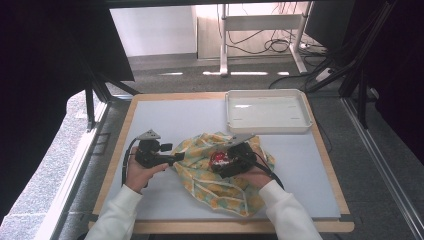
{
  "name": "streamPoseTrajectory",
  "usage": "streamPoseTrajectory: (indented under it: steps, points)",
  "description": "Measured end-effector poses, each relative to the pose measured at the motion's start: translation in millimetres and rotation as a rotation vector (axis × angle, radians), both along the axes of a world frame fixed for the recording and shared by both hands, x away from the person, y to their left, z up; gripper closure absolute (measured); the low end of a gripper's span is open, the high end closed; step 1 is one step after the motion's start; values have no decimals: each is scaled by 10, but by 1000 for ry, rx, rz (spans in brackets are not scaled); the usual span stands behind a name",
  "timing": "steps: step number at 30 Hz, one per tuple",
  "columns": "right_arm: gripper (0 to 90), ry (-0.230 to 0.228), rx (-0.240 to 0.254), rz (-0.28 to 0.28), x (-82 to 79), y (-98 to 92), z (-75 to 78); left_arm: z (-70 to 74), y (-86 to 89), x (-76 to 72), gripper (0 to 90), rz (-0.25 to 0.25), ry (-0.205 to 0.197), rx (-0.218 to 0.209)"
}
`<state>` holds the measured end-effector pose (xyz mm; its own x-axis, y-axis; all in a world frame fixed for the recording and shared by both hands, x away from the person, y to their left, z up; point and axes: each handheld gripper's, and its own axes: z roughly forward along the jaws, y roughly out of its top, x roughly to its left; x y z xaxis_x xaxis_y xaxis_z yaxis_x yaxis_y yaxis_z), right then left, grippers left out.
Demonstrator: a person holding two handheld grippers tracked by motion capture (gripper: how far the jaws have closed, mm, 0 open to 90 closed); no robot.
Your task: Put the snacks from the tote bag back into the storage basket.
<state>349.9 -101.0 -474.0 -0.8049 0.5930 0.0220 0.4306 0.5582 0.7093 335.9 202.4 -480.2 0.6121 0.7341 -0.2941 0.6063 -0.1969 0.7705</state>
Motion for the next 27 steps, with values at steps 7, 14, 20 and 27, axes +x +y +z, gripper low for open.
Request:
streamPoseTrajectory:
  steps: [7,14,20,27]
  points:
    - [92,14,-31,5,35,74,-100,-18,3,11,284,3,6,4]
    - [208,18,-56,-1,60,98,-160,-18,16,11,284,8,5,1]
    - [252,20,-64,12,58,99,-139,-30,4,12,284,6,7,1]
    - [255,11,-65,4,55,84,-113,-34,5,13,284,8,9,-1]
